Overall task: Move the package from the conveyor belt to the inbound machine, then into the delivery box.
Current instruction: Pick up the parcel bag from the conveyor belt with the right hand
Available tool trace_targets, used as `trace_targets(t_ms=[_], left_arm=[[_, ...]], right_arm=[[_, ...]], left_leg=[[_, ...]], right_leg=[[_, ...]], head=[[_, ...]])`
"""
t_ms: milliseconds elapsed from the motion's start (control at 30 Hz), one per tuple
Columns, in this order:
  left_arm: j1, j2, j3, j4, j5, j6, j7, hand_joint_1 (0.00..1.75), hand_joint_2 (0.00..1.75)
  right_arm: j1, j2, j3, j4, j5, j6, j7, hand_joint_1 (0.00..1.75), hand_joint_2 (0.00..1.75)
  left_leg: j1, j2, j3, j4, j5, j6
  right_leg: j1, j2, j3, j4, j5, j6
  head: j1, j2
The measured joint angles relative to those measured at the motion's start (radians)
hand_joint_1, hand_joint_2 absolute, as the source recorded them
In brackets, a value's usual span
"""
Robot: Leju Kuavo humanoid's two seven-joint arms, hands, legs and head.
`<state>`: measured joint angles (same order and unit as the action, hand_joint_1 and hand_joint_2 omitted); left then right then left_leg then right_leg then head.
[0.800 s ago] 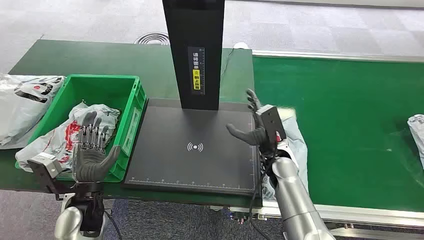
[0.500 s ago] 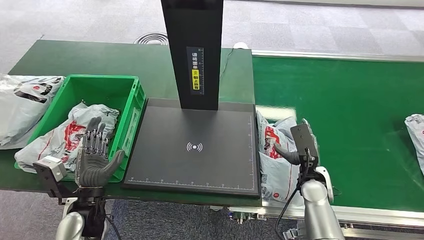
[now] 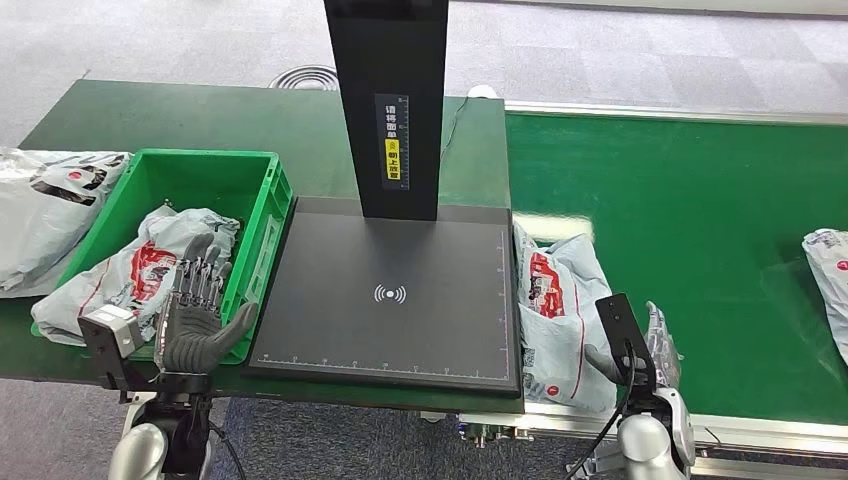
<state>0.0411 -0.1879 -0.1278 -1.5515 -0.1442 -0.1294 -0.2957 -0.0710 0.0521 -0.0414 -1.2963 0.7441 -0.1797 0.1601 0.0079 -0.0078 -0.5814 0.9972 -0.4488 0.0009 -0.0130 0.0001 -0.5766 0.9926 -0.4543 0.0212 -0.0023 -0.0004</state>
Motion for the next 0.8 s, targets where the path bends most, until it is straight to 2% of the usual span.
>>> trace_targets(t_ms=[133,367,500,667,800], left_arm=[[-0.001,0.001,-0.001,0.0,0.0,-0.001,0.004,0.0,1.75],[-0.025,0.005,-0.014,0.008,-0.013,-0.017,0.008,0.0,1.75],[-0.033,0.005,-0.021,0.019,-0.023,-0.026,0.008,0.0,1.75],[-0.039,0.005,-0.023,0.031,-0.032,-0.032,0.007,0.0,1.75],[-0.053,0.006,-0.023,0.053,-0.035,-0.041,-0.009,0.0,1.75]], right_arm=[[0.009,0.004,-0.005,-0.014,0.002,0.014,0.008,0.0,1.75],[0.033,0.01,-0.006,-0.018,0.032,0.193,0.067,0.0,1.75],[0.036,0.01,0.005,-0.007,0.048,0.242,0.078,0.0,1.75],[0.031,0.01,0.025,0.021,0.021,0.296,0.05,0.0,1.75],[0.012,0.007,0.038,0.087,-0.065,0.369,-0.018,0.0,1.75]], left_leg=[[0.0,0.0,0.0,0.0,0.0,0.0],[0.0,0.0,0.0,0.0,0.0,0.0],[0.0,0.0,0.0,0.0,0.0,0.0],[0.0,0.0,0.0,0.0,0.0,0.0],[0.0,0.001,0.001,0.0,0.0,0.0]], right_leg=[[0.0,0.0,0.0,0.0,0.0,0.0],[0.0,0.0,0.0,0.0,0.0,0.0],[0.0,0.0,0.0,0.0,0.0,0.0],[0.0,0.0,0.0,0.0,0.0,0.0],[0.0,0.001,0.0,0.0,0.0,0.0]], head=[[0.0,0.0],[0.0,0.0],[0.0,0.0],[0.0,0.0],[0.0,0.0]])
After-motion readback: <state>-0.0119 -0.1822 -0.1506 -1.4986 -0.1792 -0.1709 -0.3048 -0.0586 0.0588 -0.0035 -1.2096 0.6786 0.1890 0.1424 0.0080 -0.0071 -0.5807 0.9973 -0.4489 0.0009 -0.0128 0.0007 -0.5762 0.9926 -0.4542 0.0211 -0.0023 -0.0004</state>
